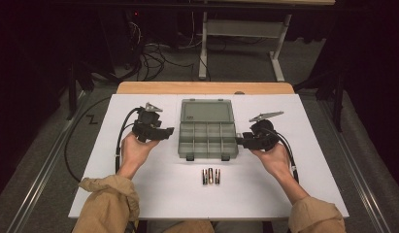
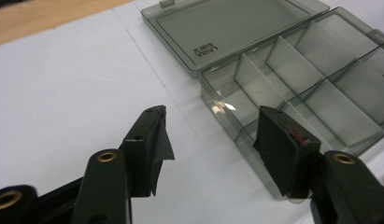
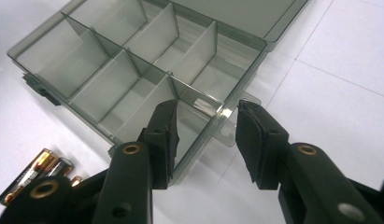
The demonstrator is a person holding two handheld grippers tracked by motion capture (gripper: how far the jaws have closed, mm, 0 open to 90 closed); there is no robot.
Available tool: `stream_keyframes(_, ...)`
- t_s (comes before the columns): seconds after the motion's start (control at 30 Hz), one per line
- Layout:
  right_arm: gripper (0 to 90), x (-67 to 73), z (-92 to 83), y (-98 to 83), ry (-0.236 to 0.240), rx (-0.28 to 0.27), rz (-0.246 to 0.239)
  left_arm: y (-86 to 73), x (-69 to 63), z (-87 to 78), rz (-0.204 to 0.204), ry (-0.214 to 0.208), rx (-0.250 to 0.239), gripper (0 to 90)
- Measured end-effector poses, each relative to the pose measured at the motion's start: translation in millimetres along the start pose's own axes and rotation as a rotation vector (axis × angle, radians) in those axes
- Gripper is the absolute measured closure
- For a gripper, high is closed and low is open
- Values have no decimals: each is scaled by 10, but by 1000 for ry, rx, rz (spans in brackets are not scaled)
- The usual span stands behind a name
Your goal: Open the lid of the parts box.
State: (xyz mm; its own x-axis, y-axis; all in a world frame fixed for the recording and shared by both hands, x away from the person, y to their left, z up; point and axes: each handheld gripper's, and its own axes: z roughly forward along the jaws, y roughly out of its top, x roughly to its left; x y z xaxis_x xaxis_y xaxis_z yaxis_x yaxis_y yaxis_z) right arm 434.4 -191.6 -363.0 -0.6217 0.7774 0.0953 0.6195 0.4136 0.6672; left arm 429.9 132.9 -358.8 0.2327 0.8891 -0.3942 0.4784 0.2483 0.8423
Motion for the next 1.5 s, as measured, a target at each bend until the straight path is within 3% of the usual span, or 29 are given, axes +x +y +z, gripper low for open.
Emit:
stream_keyframes(0.13, 581, 1, -77, -47, -1, -28, -18, -19, -35, -82, -10, -17, -18, 410)
stream_keyframes(0.53, 545, 31, -224, -205, 6, -69, -60, -123, -110, -259, 21, -76, -29, 404)
stream_keyframes(0.7, 535, 30, -260, -285, 8, -80, -59, -152, -120, -334, 5, -102, -41, 403)
stream_keyframes(0.97, 519, 39, -316, -338, 10, -117, -54, -214, -139, -431, 17, -119, -56, 396)
stream_keyframes(1.17, 513, 34, -363, -401, 10, -137, -55, -245, -165, -477, 1, -140, -46, 391)
stream_keyframes(1.5, 494, 56, -415, -452, 24, -165, -50, -345, -228, -579, 38, -158, -43, 385)
